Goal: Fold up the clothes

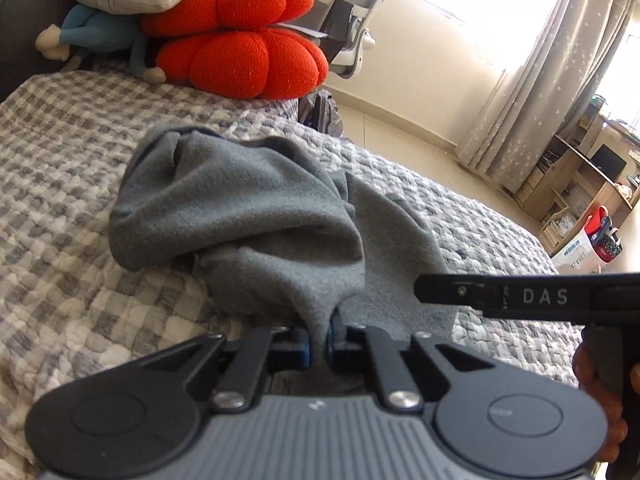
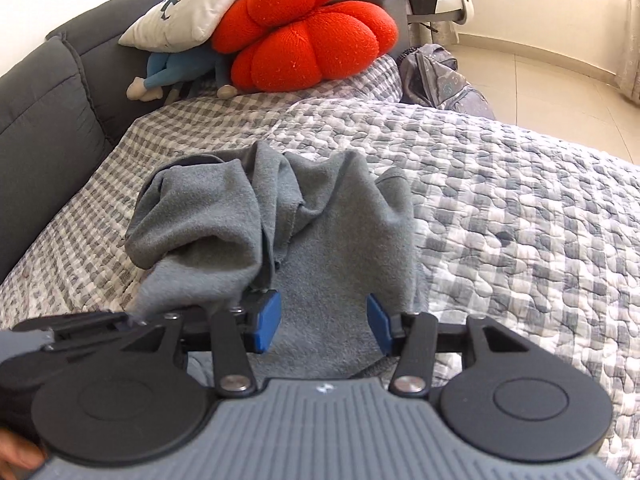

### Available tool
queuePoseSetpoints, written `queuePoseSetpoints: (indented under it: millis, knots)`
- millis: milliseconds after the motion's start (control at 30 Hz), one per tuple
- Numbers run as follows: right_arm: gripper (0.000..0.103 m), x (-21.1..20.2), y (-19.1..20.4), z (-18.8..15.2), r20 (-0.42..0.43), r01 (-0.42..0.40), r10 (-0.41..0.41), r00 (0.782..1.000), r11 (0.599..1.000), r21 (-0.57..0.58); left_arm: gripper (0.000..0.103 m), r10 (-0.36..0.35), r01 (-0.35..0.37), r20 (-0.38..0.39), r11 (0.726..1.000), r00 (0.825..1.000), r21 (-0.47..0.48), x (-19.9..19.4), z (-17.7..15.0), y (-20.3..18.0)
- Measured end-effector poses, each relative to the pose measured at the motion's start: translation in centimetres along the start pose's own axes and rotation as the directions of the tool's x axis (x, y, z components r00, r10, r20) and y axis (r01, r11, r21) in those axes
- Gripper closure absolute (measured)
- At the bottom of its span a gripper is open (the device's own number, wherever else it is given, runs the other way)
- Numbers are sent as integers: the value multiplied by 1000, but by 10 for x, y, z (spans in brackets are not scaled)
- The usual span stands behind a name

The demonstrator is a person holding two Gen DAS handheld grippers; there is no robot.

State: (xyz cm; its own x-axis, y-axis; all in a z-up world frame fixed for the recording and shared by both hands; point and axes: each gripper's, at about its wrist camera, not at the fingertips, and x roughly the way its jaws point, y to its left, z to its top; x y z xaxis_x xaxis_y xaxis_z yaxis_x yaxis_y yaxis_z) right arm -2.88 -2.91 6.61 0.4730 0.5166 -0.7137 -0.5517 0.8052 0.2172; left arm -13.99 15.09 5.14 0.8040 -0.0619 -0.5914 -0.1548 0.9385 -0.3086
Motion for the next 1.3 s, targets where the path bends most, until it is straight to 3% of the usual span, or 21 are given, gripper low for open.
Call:
queuePoseSetpoints:
  millis: [200, 300, 500, 633, 733, 833, 900, 967, 1167, 1300]
  knots:
    - [50, -2, -9, 0, 11, -6, 7, 1000, 1000, -18, 96, 64, -67, 162, 998, 985, 13, -50, 30, 40]
    - [43, 5, -5, 5, 18, 1, 0, 1000, 999, -49, 96, 95, -95, 160, 995, 983, -5, -53, 33, 56]
    - [30, 34, 11, 22, 11, -43, 44, 999, 992, -117, 96, 92, -91, 130, 996, 987, -15, -41, 27, 58]
    - [24, 52, 14, 32, 15, 13, -11, 1000, 989, -145, 96, 95, -95, 134, 995, 986, -11, -35, 27, 55]
    - [24, 75, 9, 33, -42, 48, -53, 998, 993, -110, 96, 97, -96, 121, 995, 988, -15, -29, 28, 53]
    - [44, 78, 14, 19, -13, 71, -75, 997, 978, -195, 96, 95, -94, 122, 995, 988, -10, -25, 27, 49]
    - [82, 70, 12, 12, 10, 45, -44, 999, 980, -196, 96, 102, -104, 130, 995, 986, 9, -23, 24, 44]
    - [87, 60, 7, 7, 25, 38, -34, 999, 983, -178, 96, 110, -113, 120, 993, 987, 19, -16, 18, 39]
    - [88, 47, -4, -20, 104, 25, -8, 995, 987, -156, 95, 130, -133, 91, 991, 987, 30, 7, -3, 24]
    - [81, 45, -4, -30, 167, 46, -16, 986, 983, -178, 91, 150, -153, 117, 988, 982, 18, 15, -18, 28]
